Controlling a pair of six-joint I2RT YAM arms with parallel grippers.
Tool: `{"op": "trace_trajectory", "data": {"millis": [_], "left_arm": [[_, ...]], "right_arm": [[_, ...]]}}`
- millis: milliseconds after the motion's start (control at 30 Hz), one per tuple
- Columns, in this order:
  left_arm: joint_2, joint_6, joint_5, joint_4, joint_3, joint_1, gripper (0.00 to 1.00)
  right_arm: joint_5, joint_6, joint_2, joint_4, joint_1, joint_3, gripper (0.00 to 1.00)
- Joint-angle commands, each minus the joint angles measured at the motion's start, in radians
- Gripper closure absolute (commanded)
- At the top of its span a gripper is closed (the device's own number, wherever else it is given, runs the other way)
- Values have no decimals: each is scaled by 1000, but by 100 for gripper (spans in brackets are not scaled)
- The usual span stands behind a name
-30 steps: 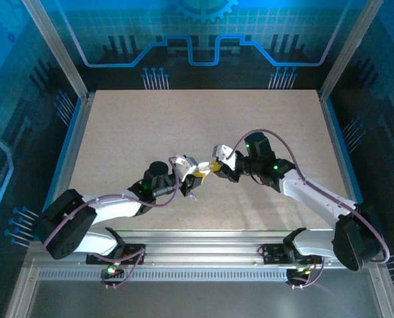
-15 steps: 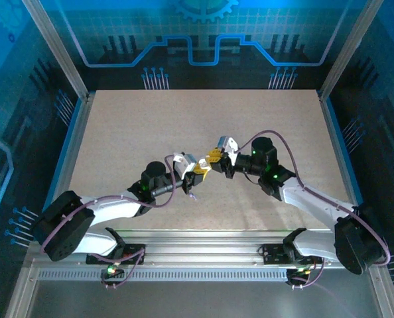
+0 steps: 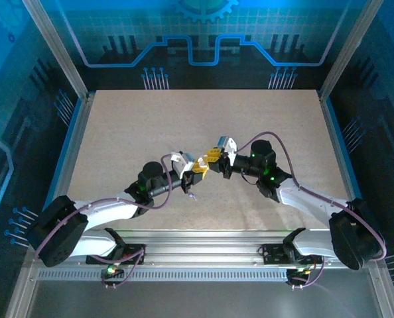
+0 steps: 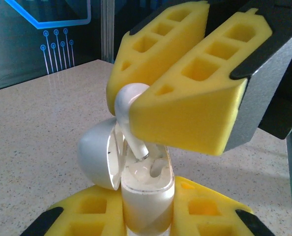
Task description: Insert wireless bluetooth earbuds into charging case
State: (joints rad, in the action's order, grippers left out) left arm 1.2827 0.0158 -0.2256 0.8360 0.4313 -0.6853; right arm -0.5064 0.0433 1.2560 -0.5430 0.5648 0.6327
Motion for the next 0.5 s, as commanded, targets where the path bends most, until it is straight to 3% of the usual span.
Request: {"op": "trace_trajectory", "data": {"millis": [0,467], "left_arm": [[-37,-5,-3,42,16,-6,80],[-39,-1,-2,43,21,-8,80]], "right_arm": [[-24,-13,-16,-12,13,-26,83],[-80,-36,-19,-38,16,-42,82]]}}
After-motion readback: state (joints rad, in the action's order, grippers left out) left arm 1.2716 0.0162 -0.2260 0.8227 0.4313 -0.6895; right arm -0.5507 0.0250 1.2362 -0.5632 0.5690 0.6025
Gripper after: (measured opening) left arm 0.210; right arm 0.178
